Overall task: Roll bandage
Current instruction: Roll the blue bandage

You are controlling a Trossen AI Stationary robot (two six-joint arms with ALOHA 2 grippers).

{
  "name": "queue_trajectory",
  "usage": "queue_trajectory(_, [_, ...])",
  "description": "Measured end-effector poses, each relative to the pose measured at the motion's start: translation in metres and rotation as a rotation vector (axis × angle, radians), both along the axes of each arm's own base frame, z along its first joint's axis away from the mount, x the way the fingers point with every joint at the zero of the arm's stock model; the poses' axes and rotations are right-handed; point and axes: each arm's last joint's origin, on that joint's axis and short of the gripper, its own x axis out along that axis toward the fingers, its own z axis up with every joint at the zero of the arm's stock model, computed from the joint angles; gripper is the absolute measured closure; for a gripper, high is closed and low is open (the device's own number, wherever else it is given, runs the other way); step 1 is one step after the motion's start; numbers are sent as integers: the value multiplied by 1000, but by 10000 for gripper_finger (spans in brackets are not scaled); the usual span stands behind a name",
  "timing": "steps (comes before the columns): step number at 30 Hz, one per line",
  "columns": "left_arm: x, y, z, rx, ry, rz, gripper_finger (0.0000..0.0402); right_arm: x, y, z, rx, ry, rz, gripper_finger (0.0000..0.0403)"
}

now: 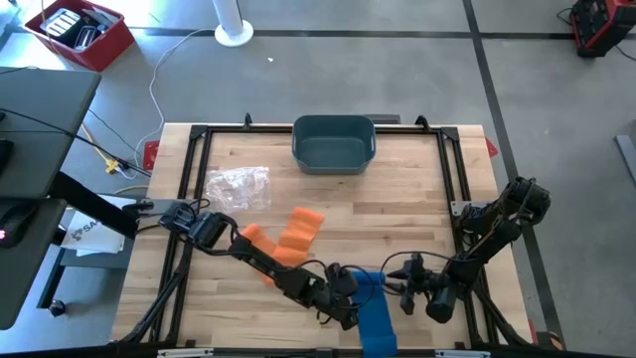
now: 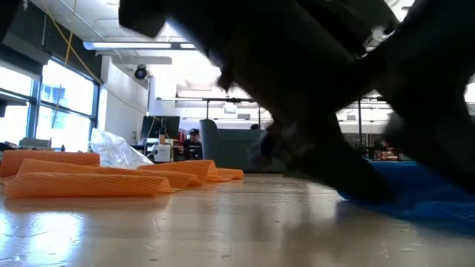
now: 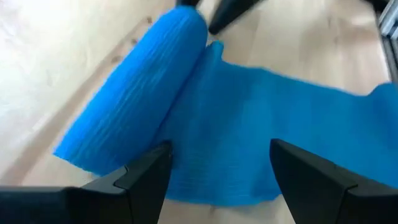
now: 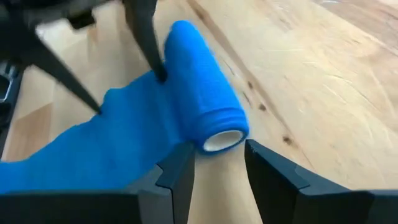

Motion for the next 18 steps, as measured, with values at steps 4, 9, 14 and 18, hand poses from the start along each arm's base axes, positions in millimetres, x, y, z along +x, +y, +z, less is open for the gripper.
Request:
queue_trajectory(4, [5,0,-7,-53,-17,-32,138,0,-1,0,26,4,-22,269])
queue_trajectory(9, [7,4,-7,-76,-4,-47,138,-1,-1,1,11,-26,-40,269])
queue_trajectory(14, [-1,7,10,4,76,-132,138,2,-13,17,-20,-94,-126,269])
queue_trajectory(18, [-13,15,37,113,127,-68,138,7,-29,33,-18,-70,-173,269])
